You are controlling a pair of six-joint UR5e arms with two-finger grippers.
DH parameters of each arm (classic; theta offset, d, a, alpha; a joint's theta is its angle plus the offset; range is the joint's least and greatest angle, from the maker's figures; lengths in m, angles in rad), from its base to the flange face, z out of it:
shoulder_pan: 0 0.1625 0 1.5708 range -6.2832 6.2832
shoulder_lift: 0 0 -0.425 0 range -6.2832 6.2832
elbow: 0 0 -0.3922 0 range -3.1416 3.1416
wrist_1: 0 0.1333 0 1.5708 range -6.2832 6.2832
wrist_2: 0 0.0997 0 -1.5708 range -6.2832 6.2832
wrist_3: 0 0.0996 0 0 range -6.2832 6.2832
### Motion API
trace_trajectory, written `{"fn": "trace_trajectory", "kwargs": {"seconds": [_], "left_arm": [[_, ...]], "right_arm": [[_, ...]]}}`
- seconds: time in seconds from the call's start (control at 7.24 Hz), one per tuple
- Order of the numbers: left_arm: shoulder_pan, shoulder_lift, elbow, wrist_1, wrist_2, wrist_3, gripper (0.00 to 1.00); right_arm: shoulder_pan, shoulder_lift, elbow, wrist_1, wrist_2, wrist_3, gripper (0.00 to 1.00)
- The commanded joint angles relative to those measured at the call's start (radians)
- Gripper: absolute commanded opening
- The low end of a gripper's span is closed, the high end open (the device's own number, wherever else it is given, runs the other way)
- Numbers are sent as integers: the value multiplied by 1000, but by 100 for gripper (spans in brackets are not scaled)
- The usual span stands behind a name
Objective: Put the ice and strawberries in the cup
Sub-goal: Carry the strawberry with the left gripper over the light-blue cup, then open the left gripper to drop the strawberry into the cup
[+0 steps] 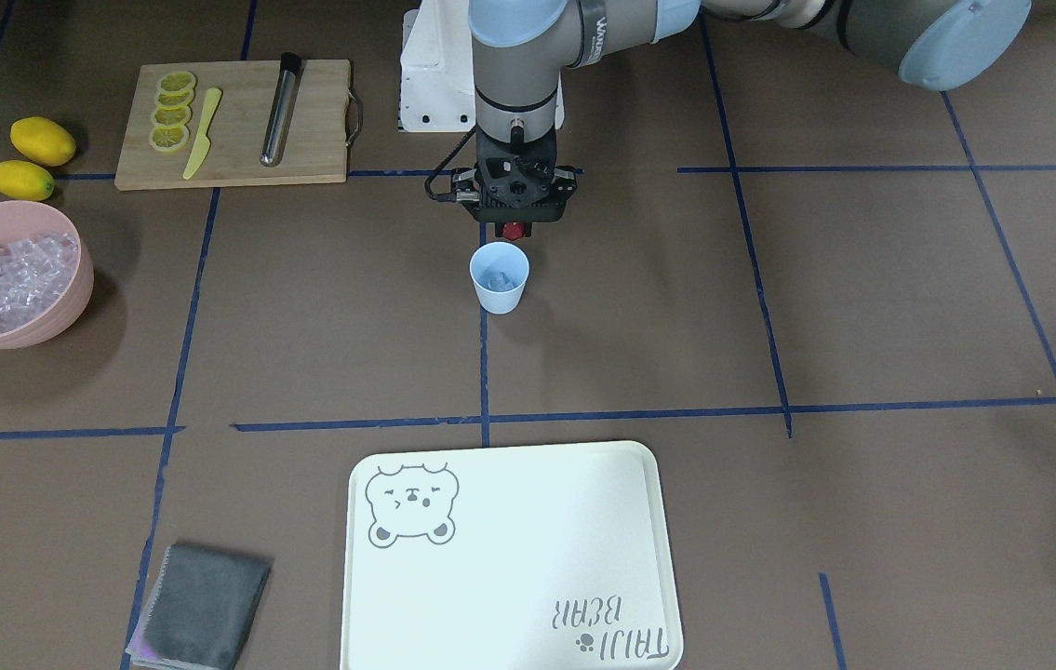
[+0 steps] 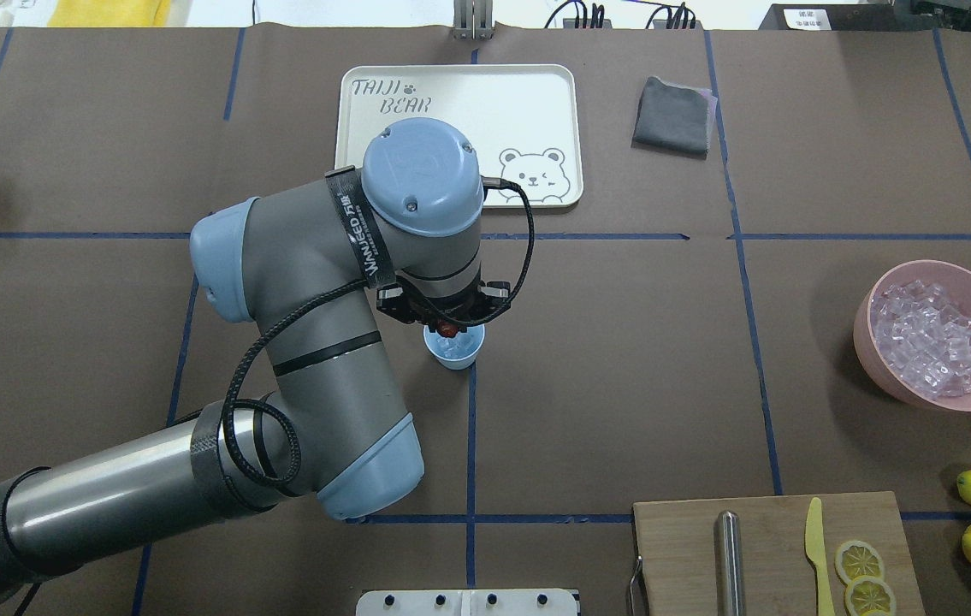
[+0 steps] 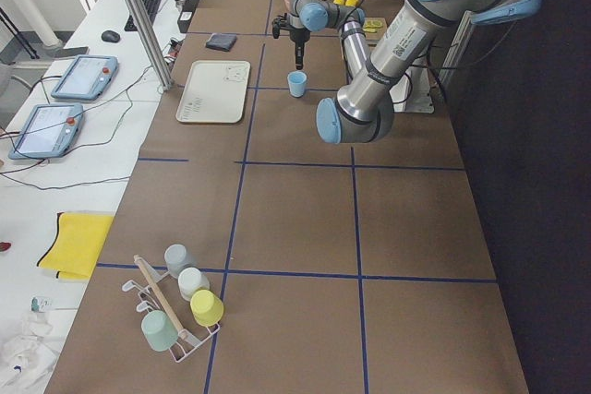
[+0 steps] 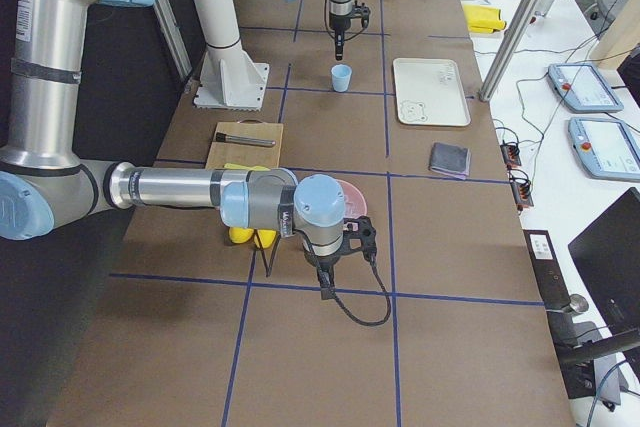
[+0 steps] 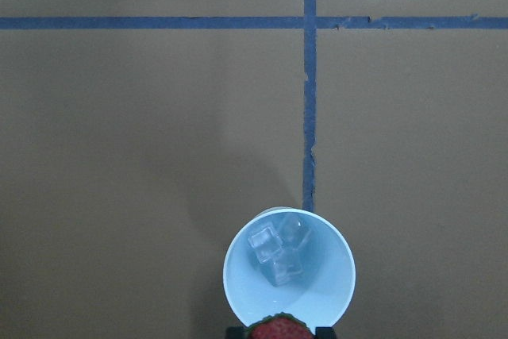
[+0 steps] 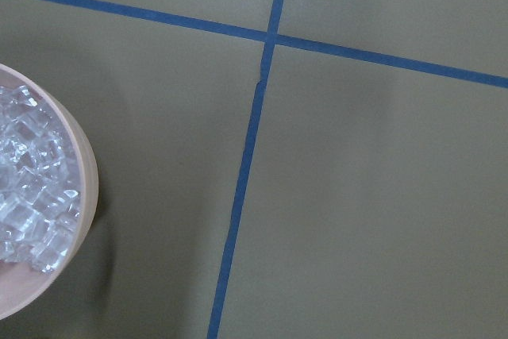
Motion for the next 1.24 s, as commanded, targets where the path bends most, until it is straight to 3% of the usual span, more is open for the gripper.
{"fn": "trace_trajectory", "kwargs": {"seconds": [0.0, 0.14, 0.41, 0.83, 1.11], "left_arm": [[2, -4, 8, -6, 0, -3, 48], [2, -4, 8, -6, 0, 1, 73], [2, -4, 5, -6, 0, 3, 97], [-13, 24, -21, 9, -3, 71, 99], [-94, 232, -223, 35, -24, 270, 99]], "right_arm": [[0, 0, 0, 0, 0, 0, 100], [0, 0, 0, 0, 0, 0, 100], [0, 0, -1, 0, 1, 1, 100], [0, -9, 0, 0, 1, 0, 100], [0, -15, 0, 0, 3, 0, 100]]}}
